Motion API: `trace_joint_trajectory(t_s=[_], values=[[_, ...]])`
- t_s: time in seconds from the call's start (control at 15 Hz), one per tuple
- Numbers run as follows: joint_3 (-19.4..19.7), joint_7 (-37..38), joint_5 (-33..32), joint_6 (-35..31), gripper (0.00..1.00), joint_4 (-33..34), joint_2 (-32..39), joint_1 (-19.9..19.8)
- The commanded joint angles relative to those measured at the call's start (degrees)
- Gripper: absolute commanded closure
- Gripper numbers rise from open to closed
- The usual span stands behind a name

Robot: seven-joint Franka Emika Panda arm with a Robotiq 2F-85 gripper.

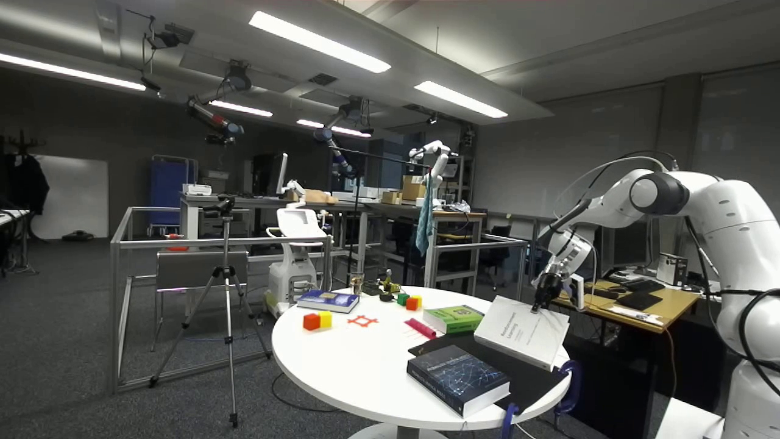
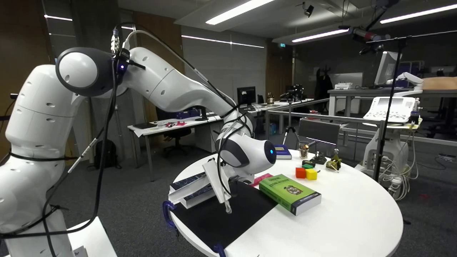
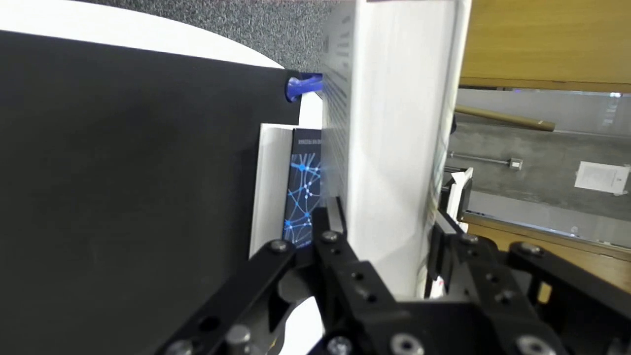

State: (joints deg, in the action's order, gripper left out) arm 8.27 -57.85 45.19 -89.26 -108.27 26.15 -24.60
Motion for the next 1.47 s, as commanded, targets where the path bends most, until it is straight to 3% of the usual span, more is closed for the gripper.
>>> trace_joint_trajectory(t_s=[0.0, 1.4], values=[[-0.52, -3.34, 6.75, 1.90, 0.84, -3.56, -4.54, 0.21], [-0.85, -4.38, 29.65, -3.54, 0.84, -10.30, 2.80, 6.86]])
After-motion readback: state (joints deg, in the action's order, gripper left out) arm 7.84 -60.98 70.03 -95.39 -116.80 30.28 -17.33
